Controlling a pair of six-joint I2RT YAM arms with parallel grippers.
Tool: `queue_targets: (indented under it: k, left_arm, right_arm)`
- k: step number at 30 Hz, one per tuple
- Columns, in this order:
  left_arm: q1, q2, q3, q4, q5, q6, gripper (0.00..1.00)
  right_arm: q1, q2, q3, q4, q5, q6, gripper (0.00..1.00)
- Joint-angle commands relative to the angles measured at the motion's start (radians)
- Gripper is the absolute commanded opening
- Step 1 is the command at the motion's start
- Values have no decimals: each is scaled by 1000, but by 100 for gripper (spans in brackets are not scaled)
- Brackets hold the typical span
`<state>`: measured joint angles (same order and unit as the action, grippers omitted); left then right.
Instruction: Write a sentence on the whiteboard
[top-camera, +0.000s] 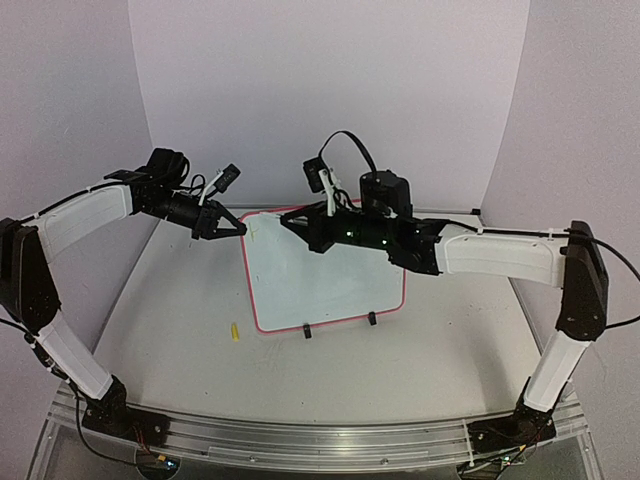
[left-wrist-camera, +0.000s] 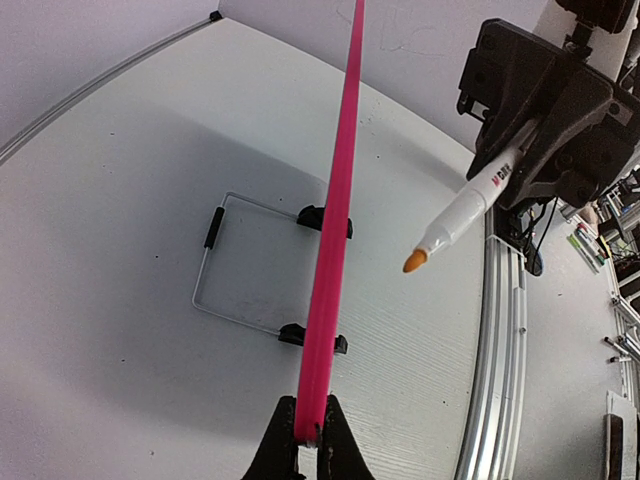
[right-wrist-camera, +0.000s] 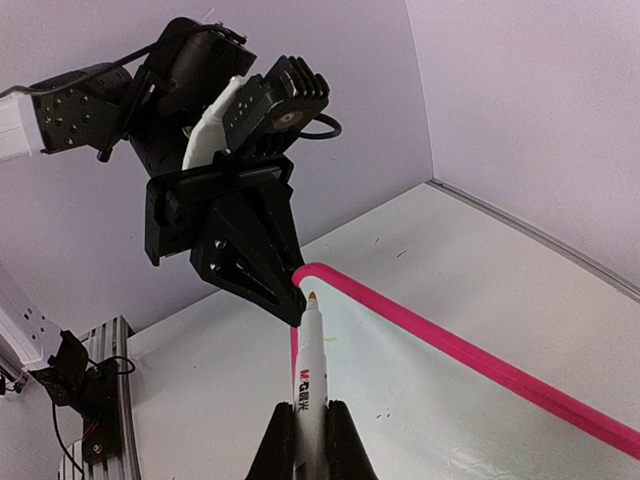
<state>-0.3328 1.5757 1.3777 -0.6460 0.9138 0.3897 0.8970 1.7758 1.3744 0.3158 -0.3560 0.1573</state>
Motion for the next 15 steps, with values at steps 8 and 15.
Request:
queue_targets:
  k: [8, 15]
  left_arm:
    - [-5, -28, 9, -11, -8, 12, 0]
    - [-5, -29, 9, -11, -8, 12, 0]
  right_arm:
    - [-4, 46, 65, -18, 26, -19, 0]
    - [-6, 58, 62, -27, 62, -13, 0]
